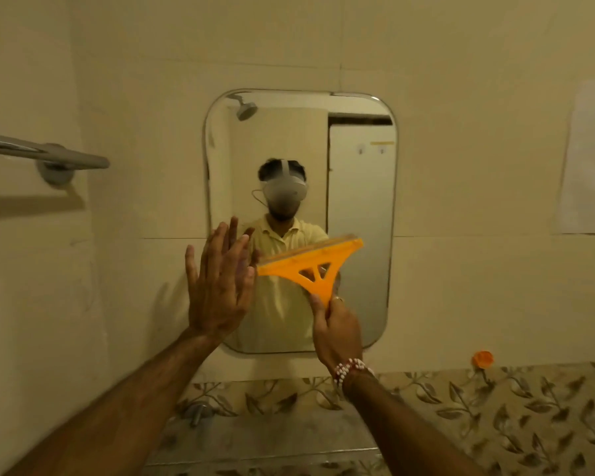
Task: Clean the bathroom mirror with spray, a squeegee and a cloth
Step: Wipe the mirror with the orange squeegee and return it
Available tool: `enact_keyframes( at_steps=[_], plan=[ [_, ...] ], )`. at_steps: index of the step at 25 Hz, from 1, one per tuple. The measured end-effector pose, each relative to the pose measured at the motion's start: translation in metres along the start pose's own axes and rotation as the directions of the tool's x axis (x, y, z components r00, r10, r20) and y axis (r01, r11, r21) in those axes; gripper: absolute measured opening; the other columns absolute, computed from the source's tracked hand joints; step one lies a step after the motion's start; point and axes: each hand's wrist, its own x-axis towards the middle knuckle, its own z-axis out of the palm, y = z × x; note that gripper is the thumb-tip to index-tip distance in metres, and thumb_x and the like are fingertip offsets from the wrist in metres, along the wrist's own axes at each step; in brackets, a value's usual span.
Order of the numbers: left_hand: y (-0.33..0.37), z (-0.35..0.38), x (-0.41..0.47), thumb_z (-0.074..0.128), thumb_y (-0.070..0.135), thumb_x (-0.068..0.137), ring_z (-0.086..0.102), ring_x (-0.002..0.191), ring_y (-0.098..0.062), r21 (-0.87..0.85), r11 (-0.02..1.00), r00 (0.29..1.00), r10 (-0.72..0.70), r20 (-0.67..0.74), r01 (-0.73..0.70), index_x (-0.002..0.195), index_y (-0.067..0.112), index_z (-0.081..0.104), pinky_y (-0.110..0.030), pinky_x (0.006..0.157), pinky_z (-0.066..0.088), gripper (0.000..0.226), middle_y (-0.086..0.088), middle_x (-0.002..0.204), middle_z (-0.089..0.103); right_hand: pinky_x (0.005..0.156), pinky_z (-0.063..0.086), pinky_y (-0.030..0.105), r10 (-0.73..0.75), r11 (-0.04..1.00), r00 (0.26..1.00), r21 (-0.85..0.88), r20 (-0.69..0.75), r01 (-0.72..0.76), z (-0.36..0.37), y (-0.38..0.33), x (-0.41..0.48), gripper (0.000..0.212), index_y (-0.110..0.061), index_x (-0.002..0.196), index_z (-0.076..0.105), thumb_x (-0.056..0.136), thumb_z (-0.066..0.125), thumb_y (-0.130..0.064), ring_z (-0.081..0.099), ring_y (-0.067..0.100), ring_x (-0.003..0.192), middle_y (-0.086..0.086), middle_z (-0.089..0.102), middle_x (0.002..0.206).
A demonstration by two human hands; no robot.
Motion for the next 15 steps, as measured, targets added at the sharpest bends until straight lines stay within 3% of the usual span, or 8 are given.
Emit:
enact_keyframes(
  at_steps=[3, 7, 10, 15],
  plan=[
    [-0.02, -0.019, 0.007, 0.039, 0.032, 0.104, 0.024, 0.156, -0.023, 0.032, 0.999, 0.998, -0.035, -0.051, 0.037, 0.152, 0.019, 0.045, -0.063, 0.124, 0.012, 0.05, -0.009, 0.168, 0.026, 0.052, 0.045, 0.031, -0.131, 0.991, 0.99, 0.033, 0.058, 0.129, 0.034, -0.056, 0.012, 0.036, -0.027, 0.073, 0.052, 0.099, 0.043, -0.05, 0.057, 0.014, 0.057, -0.006, 0.057, 0.064],
    [-0.052, -0.043, 0.006, 0.041, 0.033, 0.103, 0.031, 0.154, -0.026, 0.093, 0.994, 0.995, -0.045, -0.087, 0.053, 0.147, 0.019, 0.049, -0.063, 0.123, 0.014, 0.047, -0.01, 0.167, 0.03, 0.054, 0.035, 0.029, -0.189, 0.978, 0.978, -0.073, 0.093, 0.196, 0.065, -0.093, 0.025, 0.042, -0.02, 0.074, 0.053, 0.099, 0.04, -0.052, 0.052, 0.017, 0.06, -0.002, 0.058, 0.068],
    [-0.071, -0.051, -0.002, 0.041, 0.035, 0.103, 0.032, 0.153, -0.027, 0.139, 0.988, 0.995, -0.059, -0.075, 0.069, 0.147, 0.02, 0.049, -0.064, 0.122, 0.015, 0.047, -0.009, 0.167, 0.03, 0.059, 0.04, 0.033, -0.175, 0.978, 0.979, -0.096, 0.11, 0.185, 0.075, -0.089, 0.021, 0.044, -0.02, 0.072, 0.05, 0.099, 0.04, -0.053, 0.054, 0.02, 0.062, 0.0, 0.058, 0.068],
    [-0.07, -0.044, -0.023, 0.042, 0.036, 0.101, 0.036, 0.151, -0.028, 0.134, 0.987, 0.996, -0.088, -0.032, 0.091, 0.146, 0.019, 0.05, -0.062, 0.123, 0.013, 0.048, -0.009, 0.166, 0.032, 0.064, 0.051, 0.042, -0.19, 0.949, 0.944, -0.197, 0.27, 0.247, 0.073, -0.028, -0.016, 0.044, -0.019, 0.073, 0.054, 0.098, 0.04, -0.053, 0.06, 0.026, 0.063, 0.006, 0.064, 0.069]
  ],
)
